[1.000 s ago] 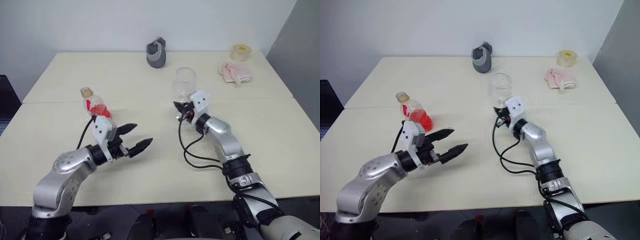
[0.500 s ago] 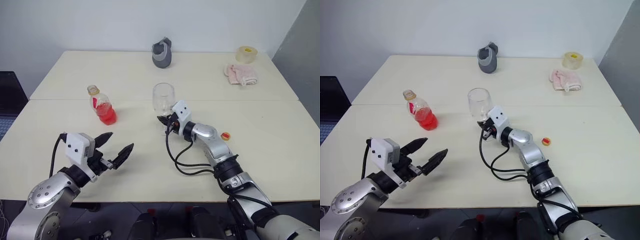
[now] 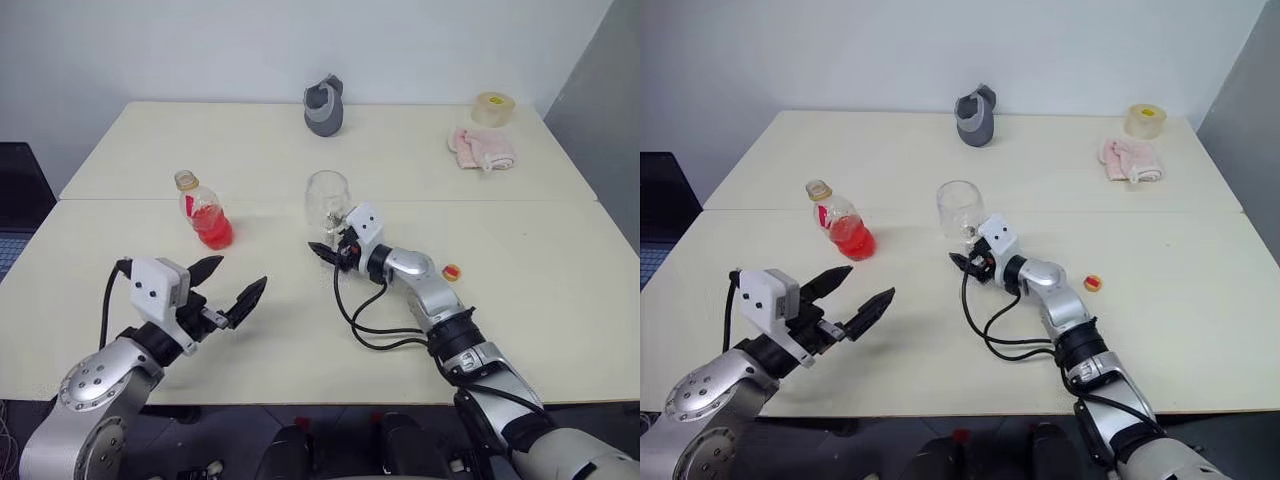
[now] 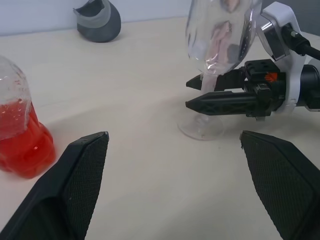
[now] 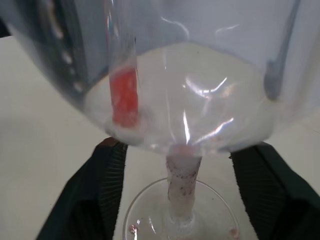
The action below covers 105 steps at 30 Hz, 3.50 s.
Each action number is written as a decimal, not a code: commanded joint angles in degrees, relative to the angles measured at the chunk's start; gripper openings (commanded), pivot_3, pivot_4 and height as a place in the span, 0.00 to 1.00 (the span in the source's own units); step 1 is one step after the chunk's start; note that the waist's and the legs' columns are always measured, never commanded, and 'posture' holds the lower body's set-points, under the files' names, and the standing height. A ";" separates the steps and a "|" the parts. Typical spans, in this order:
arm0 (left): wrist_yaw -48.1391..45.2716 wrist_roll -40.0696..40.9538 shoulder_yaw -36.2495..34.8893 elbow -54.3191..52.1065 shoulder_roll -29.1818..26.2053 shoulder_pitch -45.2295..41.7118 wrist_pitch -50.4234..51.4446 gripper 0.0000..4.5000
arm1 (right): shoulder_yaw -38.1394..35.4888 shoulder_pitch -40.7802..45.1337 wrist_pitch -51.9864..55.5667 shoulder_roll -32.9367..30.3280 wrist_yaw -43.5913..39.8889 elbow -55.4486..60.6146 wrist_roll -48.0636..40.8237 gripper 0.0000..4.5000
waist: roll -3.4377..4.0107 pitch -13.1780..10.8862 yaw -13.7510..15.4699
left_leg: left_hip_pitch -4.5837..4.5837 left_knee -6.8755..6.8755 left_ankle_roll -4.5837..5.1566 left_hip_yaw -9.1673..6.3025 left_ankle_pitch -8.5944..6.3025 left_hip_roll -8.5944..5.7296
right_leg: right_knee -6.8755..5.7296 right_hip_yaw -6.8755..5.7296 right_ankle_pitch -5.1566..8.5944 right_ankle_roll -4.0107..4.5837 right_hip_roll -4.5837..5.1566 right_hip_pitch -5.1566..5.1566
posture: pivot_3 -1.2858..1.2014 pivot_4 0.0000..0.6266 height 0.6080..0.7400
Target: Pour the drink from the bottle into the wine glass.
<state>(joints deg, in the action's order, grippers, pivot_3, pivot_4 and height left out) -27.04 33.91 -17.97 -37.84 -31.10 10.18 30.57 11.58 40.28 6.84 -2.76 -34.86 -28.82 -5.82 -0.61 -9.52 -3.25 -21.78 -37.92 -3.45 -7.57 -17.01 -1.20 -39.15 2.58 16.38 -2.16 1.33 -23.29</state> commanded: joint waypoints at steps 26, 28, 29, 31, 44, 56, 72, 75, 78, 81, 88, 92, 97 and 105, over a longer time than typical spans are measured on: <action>13.69 -15.60 0.47 8.71 9.14 -3.61 -10.51 1.00 | -12.98 -31.61 32.96 -22.95 -6.78 67.97 -27.24 0.99 | -0.03 0.01 1.41 | 0.01 -0.01 0.17 -0.08 -0.10 -0.02 | 0.12 -0.05 0.00 -0.02 0.02 0.12 | 0.52 0.24 1.00; 12.29 -15.64 1.23 9.71 7.94 -5.69 -10.26 1.00 | -14.57 -31.38 34.58 -23.21 -5.70 70.21 -30.98 0.99 | -0.03 0.01 1.54 | 0.01 -0.02 0.17 -0.08 -0.10 -0.03 | 0.10 -0.12 0.00 -0.02 0.00 0.14 | 0.52 0.24 1.00; 11.82 -15.70 1.36 10.03 7.63 -6.17 -10.21 1.00 | -14.93 -31.23 35.07 -23.38 -5.19 70.70 -32.05 0.99 | -0.04 0.02 1.55 | 0.00 -0.03 0.17 -0.08 -0.09 -0.05 | 0.09 -0.15 0.00 -0.02 0.00 0.15 | 0.52 0.24 1.00; 10.27 -15.82 0.93 10.81 6.15 -6.75 -10.26 1.00 | -16.12 -30.66 35.48 -23.15 -3.37 71.28 -33.85 0.99 | -0.06 0.03 1.53 | 0.00 -0.04 0.17 -0.04 -0.09 -0.06 | 0.10 -0.15 0.00 -0.02 -0.01 0.16 | 0.52 0.24 1.00; 3.31 -13.62 -2.34 23.88 -0.68 -16.43 -10.05 1.00 | -17.01 -30.86 35.43 -23.97 4.46 73.44 -35.77 0.99 | -0.06 0.03 1.52 | 0.00 -0.02 0.07 -0.02 -0.04 -0.06 | 0.10 -0.17 0.00 -0.02 -0.01 0.14 | 0.52 0.24 1.00; -3.60 -13.53 -1.68 38.60 -3.41 -24.02 -13.91 1.00 | -16.74 -29.64 35.66 -24.79 7.03 72.74 -36.88 0.99 | -0.06 0.03 1.51 | -0.02 -0.02 0.07 -0.05 -0.03 -0.05 | 0.11 -0.17 0.00 -0.02 0.01 0.12 | 0.52 0.24 1.00; -7.75 -17.41 1.08 58.85 -3.87 -35.13 -24.86 1.00 | -16.98 -27.67 36.15 -24.19 9.40 70.91 -37.79 0.99 | -0.06 0.03 1.48 | -0.02 -0.03 0.06 -0.10 -0.03 -0.07 | 0.09 -0.19 0.00 -0.02 0.01 0.10 | 0.52 0.24 1.00; -9.32 -18.16 2.03 63.95 -3.59 -37.97 -27.21 1.00 | -16.96 -27.07 36.81 -23.74 10.56 70.95 -38.47 0.99 | -0.06 0.03 1.44 | -0.03 -0.04 0.06 -0.09 -0.03 -0.08 | 0.08 -0.19 0.00 -0.02 0.01 0.11 | 0.52 0.24 1.00; -10.85 -18.75 3.12 68.29 -3.02 -40.31 -29.22 1.00 | -17.02 -26.68 37.38 -23.75 11.35 71.13 -38.99 0.99 | -0.06 0.04 1.42 | -0.03 -0.04 0.05 -0.09 -0.02 -0.09 | 0.08 -0.19 0.00 -0.02 0.01 0.10 | 0.52 0.24 1.00; -11.78 -19.27 3.89 71.43 -2.43 -42.12 -30.90 1.00 | -17.01 -26.42 37.67 -23.89 12.20 71.27 -39.37 0.99 | -0.07 0.03 1.40 | -0.03 -0.04 0.05 -0.10 -0.02 -0.09 | 0.07 -0.19 0.00 -0.02 0.01 0.09 | 0.52 0.24 1.00; -12.52 -20.86 4.90 79.31 -1.64 -46.99 -35.87 1.00 | -16.51 -26.26 37.89 -23.72 13.60 71.79 -39.53 0.99 | -0.07 0.04 1.40 | -0.05 -0.06 0.06 -0.10 -0.02 -0.10 | 0.06 -0.21 0.00 -0.02 0.01 0.09 | 0.52 0.24 1.00; -10.07 -22.41 4.90 84.80 -1.25 -50.72 -39.31 1.00 | -16.23 -26.36 37.80 -23.76 13.83 71.90 -39.44 0.99 | -0.08 0.04 1.38 | -0.05 -0.06 0.06 -0.10 -0.02 -0.11 | 0.06 -0.22 0.00 -0.02 0.01 0.09 | 0.52 0.24 1.00; -9.56 -22.99 4.89 89.26 -1.16 -52.96 -41.84 1.00 | -15.73 -26.72 37.12 -23.83 13.36 71.34 -38.67 0.99 | -0.08 0.04 1.29 | -0.05 -0.07 0.06 -0.09 -0.02 -0.12 | 0.05 -0.21 0.00 -0.02 0.01 0.08 | 0.52 0.24 1.00; -9.96 -23.24 4.68 93.00 -1.61 -54.73 -44.70 1.00 | -14.52 -27.49 36.40 -24.17 13.02 71.59 -37.94 0.99 | -0.08 0.05 1.28 | -0.08 -0.08 0.06 -0.10 -0.02 -0.12 | 0.04 -0.23 0.00 -0.02 0.00 0.08 | 0.52 0.24 1.00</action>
<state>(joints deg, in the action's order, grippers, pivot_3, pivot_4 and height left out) -36.93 10.92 -12.87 55.02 -31.76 -42.72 -12.64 -2.99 12.69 44.41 -26.58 -21.40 40.94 -43.88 -0.69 -9.47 -1.97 -21.86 -38.00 -3.38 -7.67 -17.04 -1.33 -39.10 2.35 16.38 -2.18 1.34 -23.21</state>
